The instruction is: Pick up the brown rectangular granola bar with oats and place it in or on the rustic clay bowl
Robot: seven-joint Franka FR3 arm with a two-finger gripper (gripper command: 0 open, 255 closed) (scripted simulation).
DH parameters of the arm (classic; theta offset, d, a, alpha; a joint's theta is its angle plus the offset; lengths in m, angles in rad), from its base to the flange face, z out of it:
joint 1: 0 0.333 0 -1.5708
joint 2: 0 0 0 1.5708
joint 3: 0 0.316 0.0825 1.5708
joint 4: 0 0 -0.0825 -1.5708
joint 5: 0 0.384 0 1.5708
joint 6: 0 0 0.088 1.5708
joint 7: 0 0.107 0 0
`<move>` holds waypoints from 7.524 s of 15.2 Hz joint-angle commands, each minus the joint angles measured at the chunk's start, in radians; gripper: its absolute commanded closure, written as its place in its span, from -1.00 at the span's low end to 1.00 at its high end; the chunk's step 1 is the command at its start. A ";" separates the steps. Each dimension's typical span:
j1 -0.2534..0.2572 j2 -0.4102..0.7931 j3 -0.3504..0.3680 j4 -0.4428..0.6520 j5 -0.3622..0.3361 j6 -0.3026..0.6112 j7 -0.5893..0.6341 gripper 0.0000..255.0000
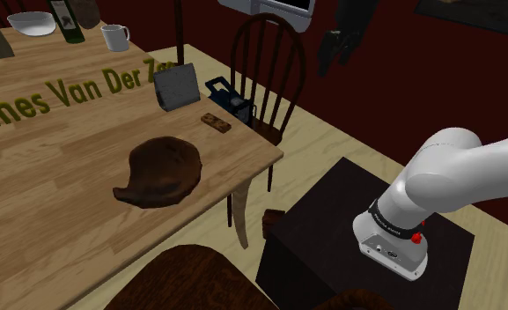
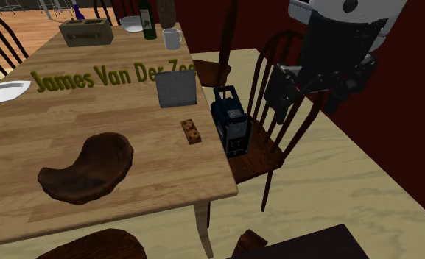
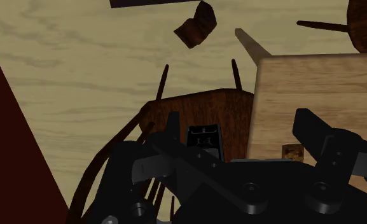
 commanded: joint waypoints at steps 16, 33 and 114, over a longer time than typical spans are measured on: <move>0.034 0.516 0.110 0.135 0.045 0.341 0.116 -1.00; 0.088 1.077 0.165 0.507 -0.025 0.488 0.233 -1.00; 0.391 1.045 0.368 0.769 -0.063 0.183 0.729 1.00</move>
